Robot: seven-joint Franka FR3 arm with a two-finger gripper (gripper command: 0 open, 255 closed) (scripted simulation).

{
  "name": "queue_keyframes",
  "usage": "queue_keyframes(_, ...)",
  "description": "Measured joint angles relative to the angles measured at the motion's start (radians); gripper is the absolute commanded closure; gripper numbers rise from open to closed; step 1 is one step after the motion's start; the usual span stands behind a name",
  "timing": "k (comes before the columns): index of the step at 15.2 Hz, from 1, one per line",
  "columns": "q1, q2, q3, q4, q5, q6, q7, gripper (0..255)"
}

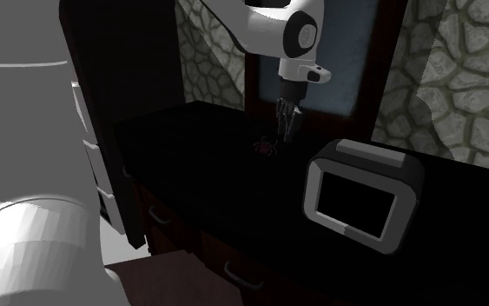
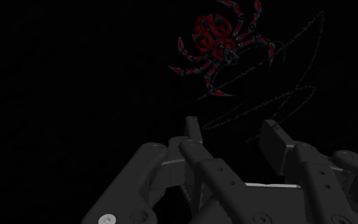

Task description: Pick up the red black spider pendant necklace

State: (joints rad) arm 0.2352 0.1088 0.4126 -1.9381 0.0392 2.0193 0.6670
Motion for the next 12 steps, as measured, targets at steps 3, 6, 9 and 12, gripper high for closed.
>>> queue_keyframes(3,0.0,0.0,0.0,0.0,0.0,0.0,0.0,255)
queue_keyframes(6,0.001,0.0,0.001,0.006,0.0,-0.006,0.001,255)
queue_keyframes(9,0.0,-0.012,0.001,0.024,0.005,-0.036,-0.001,255)
queue_keyframes(12,-0.001,-0.02,0.001,0.056,0.008,-0.075,0.0,255)
